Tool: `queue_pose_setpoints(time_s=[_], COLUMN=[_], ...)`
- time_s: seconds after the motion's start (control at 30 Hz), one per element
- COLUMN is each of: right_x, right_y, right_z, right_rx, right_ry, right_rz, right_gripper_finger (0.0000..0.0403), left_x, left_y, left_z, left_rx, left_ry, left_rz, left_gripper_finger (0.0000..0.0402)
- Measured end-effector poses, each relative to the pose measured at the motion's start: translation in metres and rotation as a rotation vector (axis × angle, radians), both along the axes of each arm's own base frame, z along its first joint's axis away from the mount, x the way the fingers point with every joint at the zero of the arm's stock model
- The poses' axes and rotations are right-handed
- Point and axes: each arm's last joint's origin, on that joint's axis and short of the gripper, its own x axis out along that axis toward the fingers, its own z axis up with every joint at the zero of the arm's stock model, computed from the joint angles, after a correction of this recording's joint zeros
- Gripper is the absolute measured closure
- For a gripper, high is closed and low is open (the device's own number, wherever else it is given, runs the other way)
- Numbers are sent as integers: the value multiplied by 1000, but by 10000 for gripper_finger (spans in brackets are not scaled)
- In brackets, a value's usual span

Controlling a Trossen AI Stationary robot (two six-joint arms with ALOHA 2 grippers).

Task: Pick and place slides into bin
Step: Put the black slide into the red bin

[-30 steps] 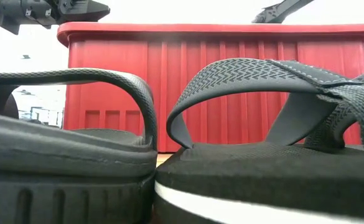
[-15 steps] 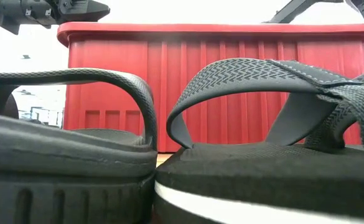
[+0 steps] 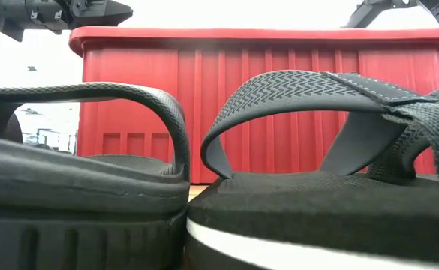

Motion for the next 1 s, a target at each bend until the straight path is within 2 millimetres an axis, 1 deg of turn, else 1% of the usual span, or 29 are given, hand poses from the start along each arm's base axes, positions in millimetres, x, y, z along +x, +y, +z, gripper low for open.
queue_pose_setpoints(time_s=[0.2,0.47,0.67,0.8,0.9,1.0], right_x=[-4,-10,-16,-18,-19,-18], right_y=[3,0,-2,-7,-9,-10], right_z=[-10,-21,-27,-29,-30,-30], right_rx=[23,11,4,-21,-38,-58], right_ry=[-60,-21,-34,-19,16,22], right_rz=[4,-90,-93,-127,-159,-164], right_gripper_finger=[399,399,399,398,385,356], left_x=[0,0,0,0,0,0], left_y=[0,0,0,0,0,0], left_z=[0,0,0,0,0,0], left_rx=[-13,-22,-21,-21,-21,-21], left_ry=[2,4,3,3,4,3], left_rz=[1,1,1,1,1,1], left_gripper_finger=[380,380,380,380,380,380])
